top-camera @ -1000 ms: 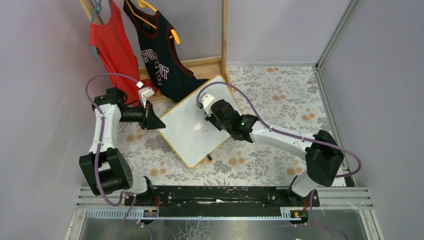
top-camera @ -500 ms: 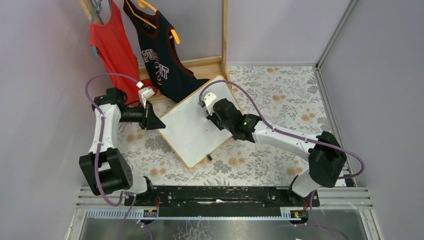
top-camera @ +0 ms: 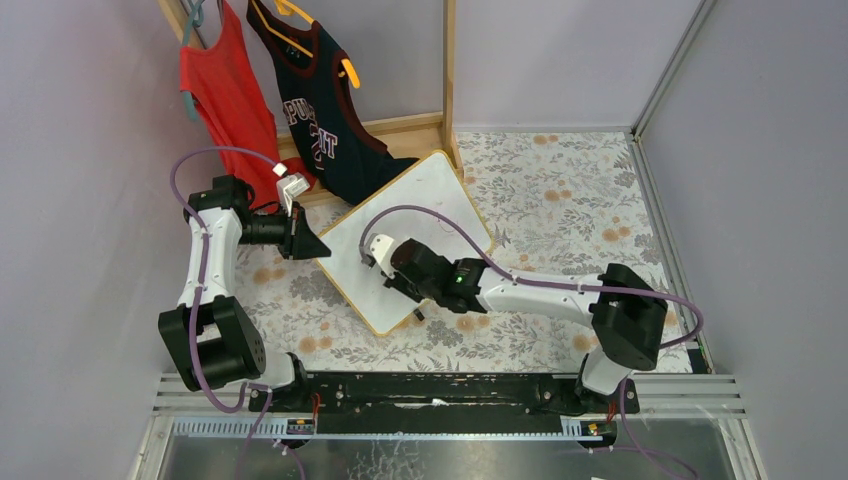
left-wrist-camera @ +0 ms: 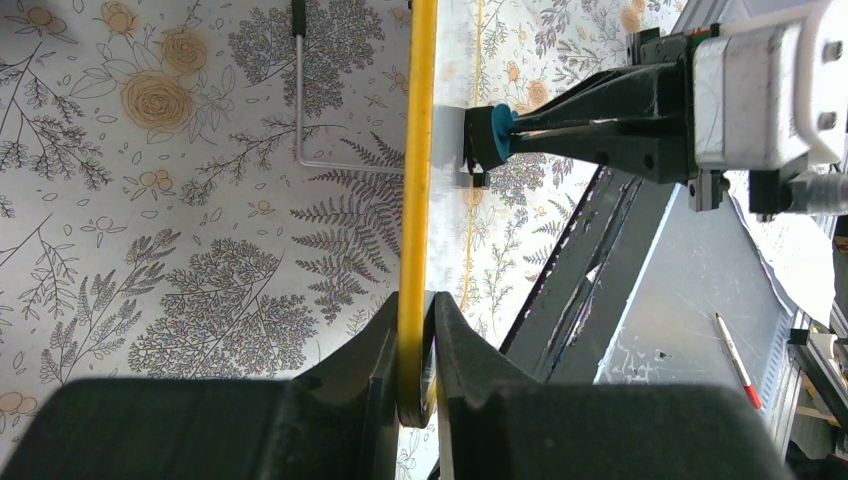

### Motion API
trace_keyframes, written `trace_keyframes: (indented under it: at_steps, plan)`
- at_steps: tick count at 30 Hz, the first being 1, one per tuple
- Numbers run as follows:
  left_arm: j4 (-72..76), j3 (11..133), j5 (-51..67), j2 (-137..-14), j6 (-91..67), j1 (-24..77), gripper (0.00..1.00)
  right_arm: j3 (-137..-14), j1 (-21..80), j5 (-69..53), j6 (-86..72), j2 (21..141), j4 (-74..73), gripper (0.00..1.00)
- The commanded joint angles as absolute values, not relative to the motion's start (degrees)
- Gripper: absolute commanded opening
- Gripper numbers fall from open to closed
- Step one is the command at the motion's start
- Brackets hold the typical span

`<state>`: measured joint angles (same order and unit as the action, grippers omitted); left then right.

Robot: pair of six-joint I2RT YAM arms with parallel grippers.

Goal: Erase the whiteboard

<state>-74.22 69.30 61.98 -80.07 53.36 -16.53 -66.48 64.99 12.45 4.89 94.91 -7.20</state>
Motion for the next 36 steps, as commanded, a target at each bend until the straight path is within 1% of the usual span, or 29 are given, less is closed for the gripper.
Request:
trace_keyframes:
  at_steps: [1,6,23,27,36]
  plan:
    - [-73.21,68.01,54.96,-80.33,56.59,-16.08,0.0,-66.75,65.48,14.08,4.15,95.01,-5.55,0.0]
    - [-73.22,67.94,55.02,-80.58,56.76,-16.08,0.0,-64.05,63.47,15.41,4.44,94.8,-3.95,0.0]
    - [-73.15,67.67,55.19,-80.91,57.32,-16.08,0.0,-60.48,49.14,15.97,5.45,87.45,-3.19,0.0]
    - [-73.18,67.4,55.03,-80.63,57.45,-16.07,0.0,-61.09,46.63,15.68,5.47,86.31,-3.24,0.0]
    - [-73.26,67.08,54.93,-79.99,57.45,-16.04,0.0,-67.49,46.54,12.95,4.9,85.99,-5.35,0.0]
